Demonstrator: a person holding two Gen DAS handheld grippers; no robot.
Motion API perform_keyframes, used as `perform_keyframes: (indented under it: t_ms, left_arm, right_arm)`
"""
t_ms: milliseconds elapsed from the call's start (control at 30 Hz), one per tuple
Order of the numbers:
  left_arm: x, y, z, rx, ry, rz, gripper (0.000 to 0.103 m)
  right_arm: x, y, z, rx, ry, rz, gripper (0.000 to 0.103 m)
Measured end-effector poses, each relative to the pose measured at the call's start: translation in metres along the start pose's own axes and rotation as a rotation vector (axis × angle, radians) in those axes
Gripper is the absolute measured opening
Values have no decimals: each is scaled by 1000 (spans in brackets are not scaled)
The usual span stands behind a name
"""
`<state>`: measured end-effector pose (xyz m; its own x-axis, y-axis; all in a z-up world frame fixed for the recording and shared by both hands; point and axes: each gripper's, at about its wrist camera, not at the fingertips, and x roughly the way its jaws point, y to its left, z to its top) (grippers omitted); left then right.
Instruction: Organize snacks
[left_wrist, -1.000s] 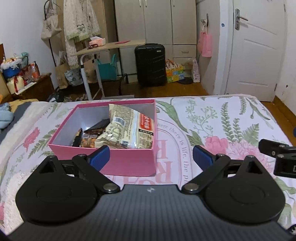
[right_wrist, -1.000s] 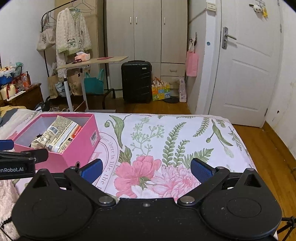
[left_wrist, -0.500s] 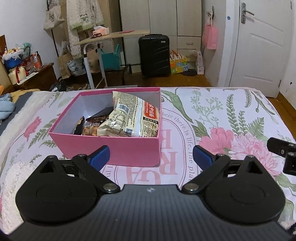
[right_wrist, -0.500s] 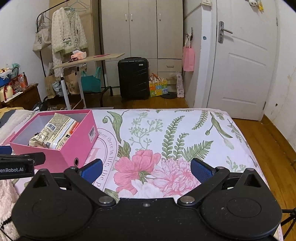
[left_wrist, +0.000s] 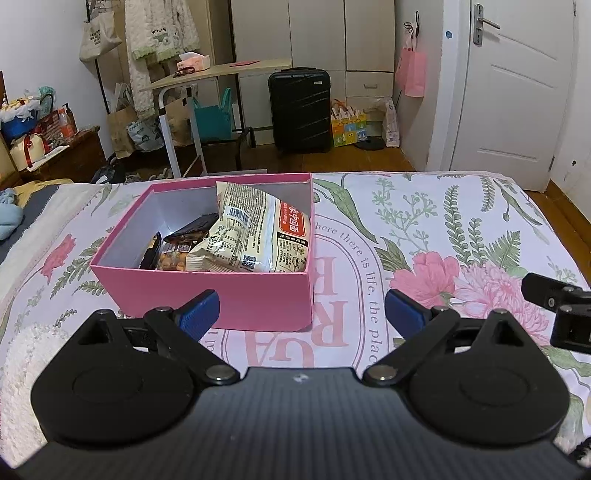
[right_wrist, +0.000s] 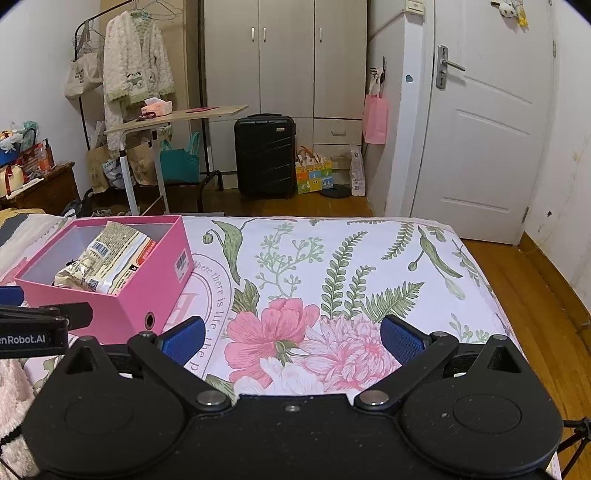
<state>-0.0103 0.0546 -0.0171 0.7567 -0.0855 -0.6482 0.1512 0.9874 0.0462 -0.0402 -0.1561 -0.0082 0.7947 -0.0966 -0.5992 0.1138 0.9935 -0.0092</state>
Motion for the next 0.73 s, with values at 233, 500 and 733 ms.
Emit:
perform_keyframes:
  t_ms: [233, 500, 733]
  left_arm:
    - [0, -2, 0, 9, -13, 16, 99]
    - [-1, -4, -1, -3, -20, 19, 99]
    - [-1, -6, -1, 1, -24, 17, 99]
  right_arm:
    - [2, -2, -2, 13, 11, 8, 102]
    - [0, -4, -3, 21, 7, 3, 102]
    - [0, -5, -3, 20, 2, 2, 102]
